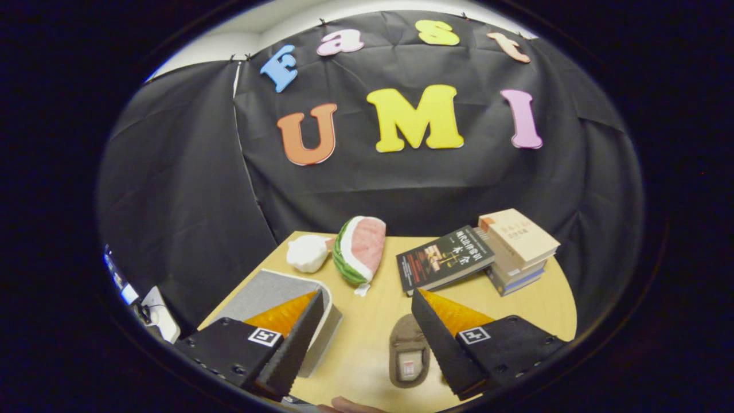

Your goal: Open the storage box then place both shoes into the box .Put the left shoe in first, then the right shoe, with the right side of both shoes facing outward in a uniform manner.

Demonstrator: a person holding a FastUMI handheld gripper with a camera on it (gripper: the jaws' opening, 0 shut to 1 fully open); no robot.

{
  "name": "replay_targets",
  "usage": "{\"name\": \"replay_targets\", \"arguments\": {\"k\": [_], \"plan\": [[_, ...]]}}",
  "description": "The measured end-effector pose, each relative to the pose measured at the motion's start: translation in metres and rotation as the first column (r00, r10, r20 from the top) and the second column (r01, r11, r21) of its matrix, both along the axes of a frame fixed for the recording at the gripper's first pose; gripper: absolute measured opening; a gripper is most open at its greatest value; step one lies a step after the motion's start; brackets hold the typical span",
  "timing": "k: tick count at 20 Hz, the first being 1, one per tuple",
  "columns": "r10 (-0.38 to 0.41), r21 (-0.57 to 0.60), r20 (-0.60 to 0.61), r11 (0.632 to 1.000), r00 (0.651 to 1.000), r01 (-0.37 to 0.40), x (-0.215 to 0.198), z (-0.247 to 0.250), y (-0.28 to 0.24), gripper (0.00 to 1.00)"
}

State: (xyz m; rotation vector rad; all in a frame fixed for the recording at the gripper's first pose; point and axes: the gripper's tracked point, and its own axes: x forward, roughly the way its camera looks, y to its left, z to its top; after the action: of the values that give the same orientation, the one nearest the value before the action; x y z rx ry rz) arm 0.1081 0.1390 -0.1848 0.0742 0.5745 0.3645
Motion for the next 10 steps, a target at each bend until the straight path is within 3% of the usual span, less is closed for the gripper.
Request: {"name": "replay_targets", "arguments": {"k": [7,10], "plan": [[0.126,0.005,-0.242,0.992,0.962,-0.128,0.011,-0.062,0.066,0.96],[0.152,0.055,-0.365,0.988,0.919,-0.141,-0.006,-0.084,0.085,0.96]]}}
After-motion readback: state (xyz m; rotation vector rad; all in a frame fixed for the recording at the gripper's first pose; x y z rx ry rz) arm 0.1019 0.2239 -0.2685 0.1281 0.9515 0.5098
